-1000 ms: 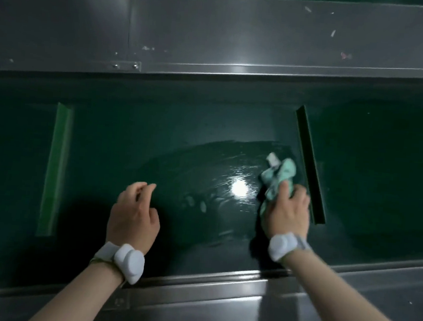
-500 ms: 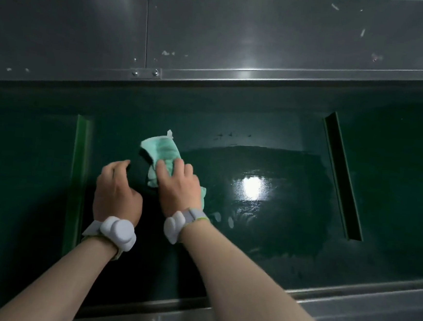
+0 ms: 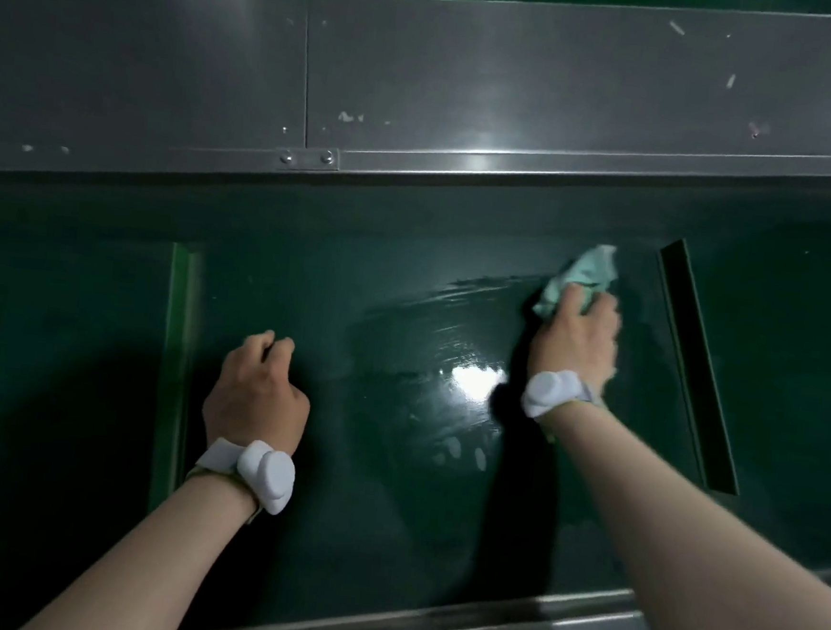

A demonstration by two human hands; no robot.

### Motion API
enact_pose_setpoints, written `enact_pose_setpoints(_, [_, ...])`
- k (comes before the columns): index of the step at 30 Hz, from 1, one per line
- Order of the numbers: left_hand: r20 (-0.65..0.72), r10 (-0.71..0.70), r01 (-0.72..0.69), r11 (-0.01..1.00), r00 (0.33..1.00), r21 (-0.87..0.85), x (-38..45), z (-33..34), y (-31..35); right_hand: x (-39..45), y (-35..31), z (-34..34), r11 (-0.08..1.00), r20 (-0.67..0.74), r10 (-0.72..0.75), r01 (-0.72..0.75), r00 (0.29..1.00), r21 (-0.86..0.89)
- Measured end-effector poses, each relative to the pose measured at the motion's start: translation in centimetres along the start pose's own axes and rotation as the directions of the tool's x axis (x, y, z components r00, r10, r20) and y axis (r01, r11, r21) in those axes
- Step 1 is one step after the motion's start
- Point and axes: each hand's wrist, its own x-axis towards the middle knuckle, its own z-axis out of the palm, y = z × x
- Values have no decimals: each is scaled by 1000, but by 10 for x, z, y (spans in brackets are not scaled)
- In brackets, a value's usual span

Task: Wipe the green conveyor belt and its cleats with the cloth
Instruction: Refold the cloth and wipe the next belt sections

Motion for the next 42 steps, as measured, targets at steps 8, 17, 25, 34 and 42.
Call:
enact_pose_setpoints(8, [47,44,-45,999,998,15,5,-9,-9,-104,-193,5,778,147,-604,541,783,319])
enact_pose_setpoints(17, [-31,107,-108,994,994,-21,41,-17,6,13,-25,-3,971,57,-223,216,973,106])
enact_pose_setpoints(25, [19,141,-141,990,990,19,46,-15,6,-17,-124,3,955,111,-248,224,962,195])
enact_pose_setpoints(34, [69,148,-150,988,987,28,39,-6,-1,-33,-177,7,771,137,-615,556,776,311])
enact_pose_setpoints(42, [31,101,-102,994,994,26,43,1,3,101,31,-14,993,54,-86,81,995,88])
